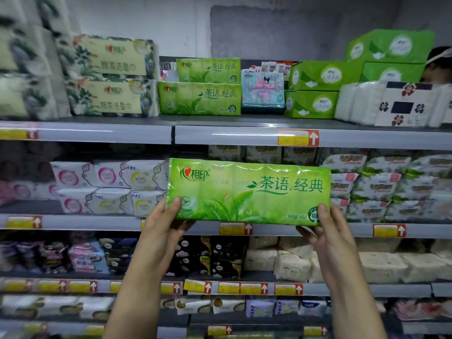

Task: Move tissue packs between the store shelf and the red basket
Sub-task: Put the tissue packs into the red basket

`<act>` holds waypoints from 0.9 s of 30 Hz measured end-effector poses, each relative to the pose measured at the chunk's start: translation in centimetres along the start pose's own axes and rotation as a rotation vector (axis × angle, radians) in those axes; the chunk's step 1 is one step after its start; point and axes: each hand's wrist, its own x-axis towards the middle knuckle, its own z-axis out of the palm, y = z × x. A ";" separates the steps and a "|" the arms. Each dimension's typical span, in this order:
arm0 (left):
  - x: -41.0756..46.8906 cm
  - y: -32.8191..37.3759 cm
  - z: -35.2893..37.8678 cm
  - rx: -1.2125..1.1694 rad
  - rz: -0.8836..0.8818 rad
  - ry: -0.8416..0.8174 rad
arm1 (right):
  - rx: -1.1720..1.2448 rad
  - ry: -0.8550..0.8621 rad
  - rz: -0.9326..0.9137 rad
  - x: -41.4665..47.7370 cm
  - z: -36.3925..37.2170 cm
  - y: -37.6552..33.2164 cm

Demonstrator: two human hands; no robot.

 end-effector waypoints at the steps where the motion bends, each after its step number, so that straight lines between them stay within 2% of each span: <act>1: -0.1 0.2 -0.3 0.005 0.011 0.006 | 0.007 -0.016 0.003 0.2 0.2 0.1; 10: 0.2 3.4 -0.8 0.057 0.107 0.038 | -0.001 -0.154 -0.015 2.3 2.8 -0.6; 20: 5.1 8.1 -2.6 0.012 0.209 0.089 | -0.003 -0.276 -0.057 6.2 8.9 -0.2; 27: 10.2 10.7 -4.2 0.017 0.258 0.048 | -0.052 -0.242 -0.135 9.1 13.2 -1.1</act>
